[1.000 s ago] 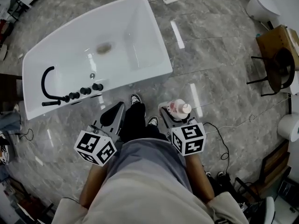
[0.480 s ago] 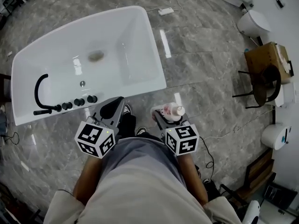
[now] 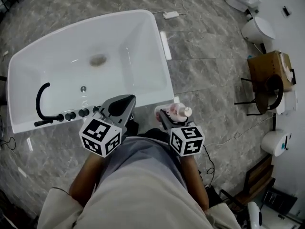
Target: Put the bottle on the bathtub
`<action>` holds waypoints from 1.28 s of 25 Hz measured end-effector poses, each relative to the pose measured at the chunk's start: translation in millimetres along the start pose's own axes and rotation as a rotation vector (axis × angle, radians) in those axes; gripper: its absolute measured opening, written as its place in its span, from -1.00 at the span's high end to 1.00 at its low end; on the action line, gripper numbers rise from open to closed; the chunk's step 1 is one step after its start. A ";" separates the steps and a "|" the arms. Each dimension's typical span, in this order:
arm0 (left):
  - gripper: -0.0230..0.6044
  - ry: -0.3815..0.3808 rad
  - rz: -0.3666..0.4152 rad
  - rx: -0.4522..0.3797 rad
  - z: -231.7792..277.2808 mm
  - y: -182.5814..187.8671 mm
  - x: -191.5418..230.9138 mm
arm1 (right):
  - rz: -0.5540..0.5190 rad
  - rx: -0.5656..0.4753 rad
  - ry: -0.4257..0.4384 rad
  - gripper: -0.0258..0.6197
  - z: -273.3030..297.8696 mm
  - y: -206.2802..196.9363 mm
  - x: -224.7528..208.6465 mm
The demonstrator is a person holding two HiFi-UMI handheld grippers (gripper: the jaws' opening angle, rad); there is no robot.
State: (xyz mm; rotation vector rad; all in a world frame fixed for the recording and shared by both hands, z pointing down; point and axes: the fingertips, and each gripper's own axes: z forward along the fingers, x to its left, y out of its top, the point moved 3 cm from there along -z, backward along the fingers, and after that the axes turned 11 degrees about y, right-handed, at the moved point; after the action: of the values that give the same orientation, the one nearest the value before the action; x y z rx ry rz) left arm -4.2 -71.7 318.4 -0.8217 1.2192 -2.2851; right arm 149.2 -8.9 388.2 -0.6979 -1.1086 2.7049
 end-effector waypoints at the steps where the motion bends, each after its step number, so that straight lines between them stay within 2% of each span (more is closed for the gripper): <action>1: 0.90 -0.001 -0.006 -0.002 1.5 2.1 6.1 | 0.001 0.000 0.002 0.23 5.7 3.3 0.2; 6: 0.90 0.022 -0.035 0.017 3.7 -0.1 32.8 | 0.008 0.013 0.039 0.23 32.8 10.5 5.4; 12: 0.90 0.029 -0.136 0.025 0.7 -1.8 44.6 | -0.059 0.047 0.072 0.23 57.7 16.8 5.6; 23: 0.90 0.129 -0.182 0.046 -4.0 -11.8 57.6 | -0.150 0.144 0.224 0.23 95.5 20.1 4.5; 28: 0.90 0.151 -0.192 0.061 -7.4 -19.9 60.5 | -0.191 0.195 0.256 0.23 110.3 12.7 1.8; 32: 0.90 0.167 -0.235 0.064 -13.7 -25.8 67.8 | -0.183 0.227 0.279 0.23 122.2 5.7 0.5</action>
State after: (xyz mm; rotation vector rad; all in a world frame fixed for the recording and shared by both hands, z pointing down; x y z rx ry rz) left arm -65.5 -91.0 354.6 -0.8011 1.1644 -2.6142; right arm 92.1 -89.7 460.1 -0.8551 -0.7467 2.4349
